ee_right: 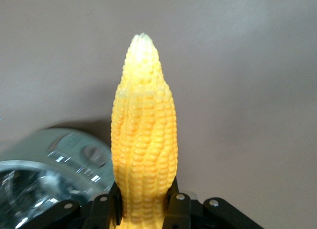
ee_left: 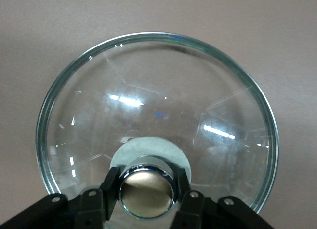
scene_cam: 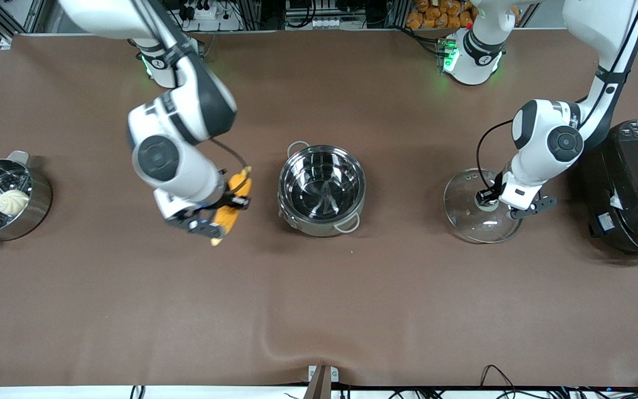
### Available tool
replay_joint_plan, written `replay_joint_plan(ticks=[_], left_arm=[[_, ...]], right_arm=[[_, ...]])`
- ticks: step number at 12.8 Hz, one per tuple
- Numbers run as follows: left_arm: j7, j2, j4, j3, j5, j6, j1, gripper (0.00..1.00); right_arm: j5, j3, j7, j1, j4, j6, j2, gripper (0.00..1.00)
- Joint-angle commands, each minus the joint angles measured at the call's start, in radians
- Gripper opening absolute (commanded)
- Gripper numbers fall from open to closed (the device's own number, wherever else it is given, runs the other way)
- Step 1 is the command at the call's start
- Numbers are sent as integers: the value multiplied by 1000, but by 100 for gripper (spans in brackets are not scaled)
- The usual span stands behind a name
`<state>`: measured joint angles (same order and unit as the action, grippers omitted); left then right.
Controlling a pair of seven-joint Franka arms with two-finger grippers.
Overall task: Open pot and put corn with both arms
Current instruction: 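Set the lid down with the left gripper while the right gripper carries the corn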
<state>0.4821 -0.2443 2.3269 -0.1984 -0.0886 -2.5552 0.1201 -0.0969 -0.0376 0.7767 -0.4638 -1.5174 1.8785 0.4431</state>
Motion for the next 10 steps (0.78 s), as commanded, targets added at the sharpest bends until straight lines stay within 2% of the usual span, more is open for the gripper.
replay_joint_plan(ticks=[1, 3, 4, 5, 8, 10], left_arm=[[-11, 5, 8, -13, -22, -28, 32, 0], [-10, -18, 2, -12, -22, -28, 35, 0], [-13, -21, 0, -12, -22, -28, 51, 64], [-11, -12, -3, -13, -22, -25, 53, 100], [-8, 51, -53, -16, -22, 2, 47, 100], [-19, 97, -162, -27, -25, 154, 46, 100]], right_arm=[[-6, 7, 132, -67, 62, -28, 32, 0], [-4, 7, 254, -117, 62, -21, 58, 0], [0, 7, 284, -139, 66, -13, 78, 0], [-3, 7, 298, -154, 72, 8, 98, 0], [-4, 4, 399, -185, 74, 79, 137, 0], [-4, 4, 464, -208, 80, 114, 158, 0]])
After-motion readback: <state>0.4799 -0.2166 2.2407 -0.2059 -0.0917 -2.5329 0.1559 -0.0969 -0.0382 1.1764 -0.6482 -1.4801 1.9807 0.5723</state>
